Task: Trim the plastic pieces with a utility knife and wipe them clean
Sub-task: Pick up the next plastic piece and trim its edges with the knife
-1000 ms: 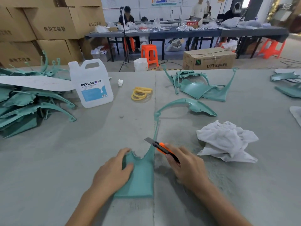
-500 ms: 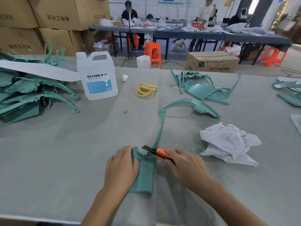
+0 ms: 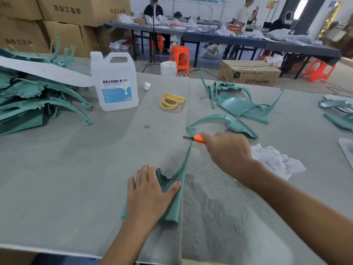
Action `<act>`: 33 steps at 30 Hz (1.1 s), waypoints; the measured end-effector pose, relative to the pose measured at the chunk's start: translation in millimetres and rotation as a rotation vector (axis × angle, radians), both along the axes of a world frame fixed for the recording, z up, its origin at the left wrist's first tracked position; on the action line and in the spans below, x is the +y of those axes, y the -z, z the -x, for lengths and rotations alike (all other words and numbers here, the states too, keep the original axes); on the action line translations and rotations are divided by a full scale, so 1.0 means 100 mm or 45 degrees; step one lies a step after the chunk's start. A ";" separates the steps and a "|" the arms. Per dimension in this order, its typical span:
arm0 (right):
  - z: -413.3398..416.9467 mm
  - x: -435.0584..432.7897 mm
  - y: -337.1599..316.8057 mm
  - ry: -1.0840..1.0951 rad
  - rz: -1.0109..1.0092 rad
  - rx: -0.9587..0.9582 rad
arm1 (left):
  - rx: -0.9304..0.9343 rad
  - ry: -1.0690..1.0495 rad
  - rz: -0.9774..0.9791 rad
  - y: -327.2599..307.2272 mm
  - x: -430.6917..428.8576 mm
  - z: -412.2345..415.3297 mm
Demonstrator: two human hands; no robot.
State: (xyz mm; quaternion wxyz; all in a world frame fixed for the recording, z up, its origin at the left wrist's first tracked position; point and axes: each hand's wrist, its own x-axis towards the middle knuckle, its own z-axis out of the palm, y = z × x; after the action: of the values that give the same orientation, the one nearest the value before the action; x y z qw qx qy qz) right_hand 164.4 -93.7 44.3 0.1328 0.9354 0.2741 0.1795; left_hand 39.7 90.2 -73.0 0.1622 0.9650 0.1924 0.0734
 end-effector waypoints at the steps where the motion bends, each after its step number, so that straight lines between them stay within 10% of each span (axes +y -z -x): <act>1: -0.06 0.03 -0.08 -0.005 0.026 -0.043 | -0.001 -0.005 -0.003 0.00 0.00 0.00; 33: 0.28 -0.05 0.21 -0.041 -0.037 0.271 | -0.006 -0.009 -0.006 -0.01 -0.01 0.01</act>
State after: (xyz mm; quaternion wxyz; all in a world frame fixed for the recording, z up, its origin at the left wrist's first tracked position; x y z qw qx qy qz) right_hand 136.0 -98.4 23.6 0.0864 0.9465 0.2991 0.0850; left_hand 38.8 89.0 -72.1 0.1600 0.9646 0.1952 0.0766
